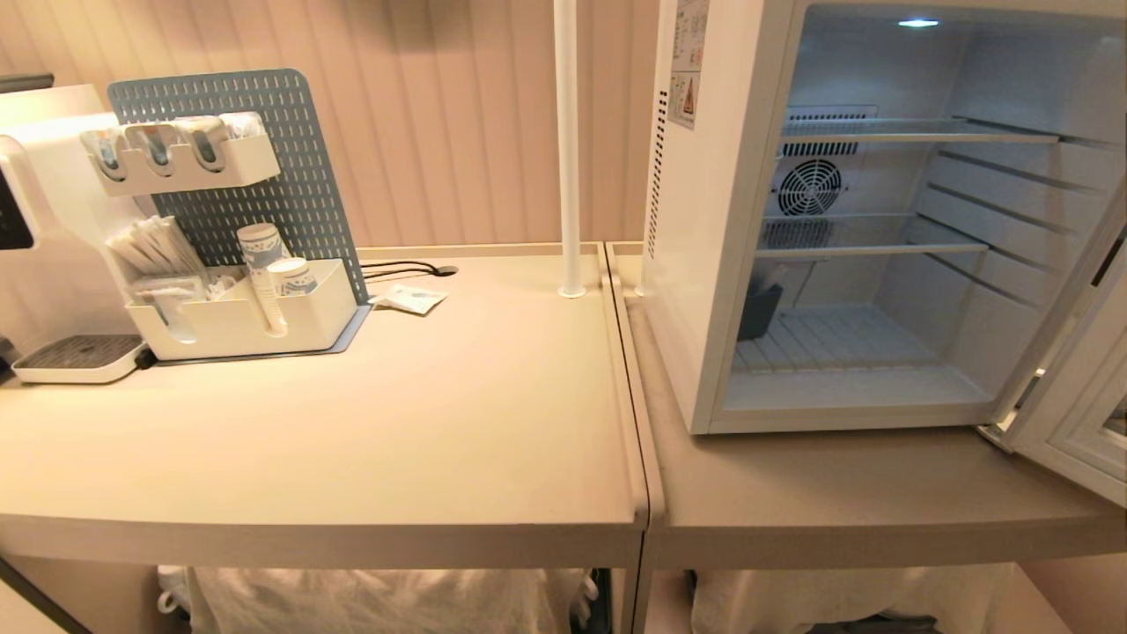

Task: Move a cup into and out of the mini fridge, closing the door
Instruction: Place the paper cup on the table

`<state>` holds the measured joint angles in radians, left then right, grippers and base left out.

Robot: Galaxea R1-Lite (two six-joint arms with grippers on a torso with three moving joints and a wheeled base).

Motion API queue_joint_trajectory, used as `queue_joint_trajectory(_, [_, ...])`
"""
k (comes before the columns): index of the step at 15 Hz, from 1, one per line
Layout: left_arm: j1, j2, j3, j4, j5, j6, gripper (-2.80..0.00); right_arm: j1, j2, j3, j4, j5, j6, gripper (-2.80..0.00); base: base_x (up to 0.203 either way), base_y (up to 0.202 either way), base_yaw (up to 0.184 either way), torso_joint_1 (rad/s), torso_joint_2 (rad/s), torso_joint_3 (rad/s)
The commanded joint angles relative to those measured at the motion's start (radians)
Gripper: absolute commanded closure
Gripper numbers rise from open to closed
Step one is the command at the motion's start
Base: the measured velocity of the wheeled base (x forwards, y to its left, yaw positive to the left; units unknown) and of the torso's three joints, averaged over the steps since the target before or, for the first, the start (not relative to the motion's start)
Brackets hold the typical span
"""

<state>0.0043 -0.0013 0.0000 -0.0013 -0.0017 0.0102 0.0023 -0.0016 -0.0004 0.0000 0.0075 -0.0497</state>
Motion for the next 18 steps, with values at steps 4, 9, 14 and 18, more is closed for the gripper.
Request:
queue_joint_trajectory(4, [0.000, 0.001, 0.002, 0.000, 0.000, -0.001, 0.00, -0.001, 0.002, 0.000, 0.000, 0.000, -0.012, 0.00, 0.000, 0.000, 0.000, 0.000, 0.00, 0.000])
queue_joint_trajectory(9, [0.000, 0.001, 0.000, 0.004, -0.001, -0.003, 0.00, -0.001, 0.002, 0.001, 0.003, -0.001, -0.013, 0.00, 0.000, 0.000, 0.000, 0.000, 0.00, 0.000])
queue_joint_trajectory(14, [0.000, 0.001, 0.000, 0.003, 0.000, -0.006, 0.00, -0.001, 0.000, 0.000, 0.002, 0.002, -0.016, 0.00, 0.000, 0.000, 0.000, 0.000, 0.00, 0.000])
queue_joint_trajectory(18, [0.000, 0.001, 0.000, 0.004, -0.001, -0.004, 0.00, -0.001, 0.002, 0.000, 0.000, 0.003, -0.015, 0.00, 0.000, 0.000, 0.000, 0.000, 0.00, 0.000])
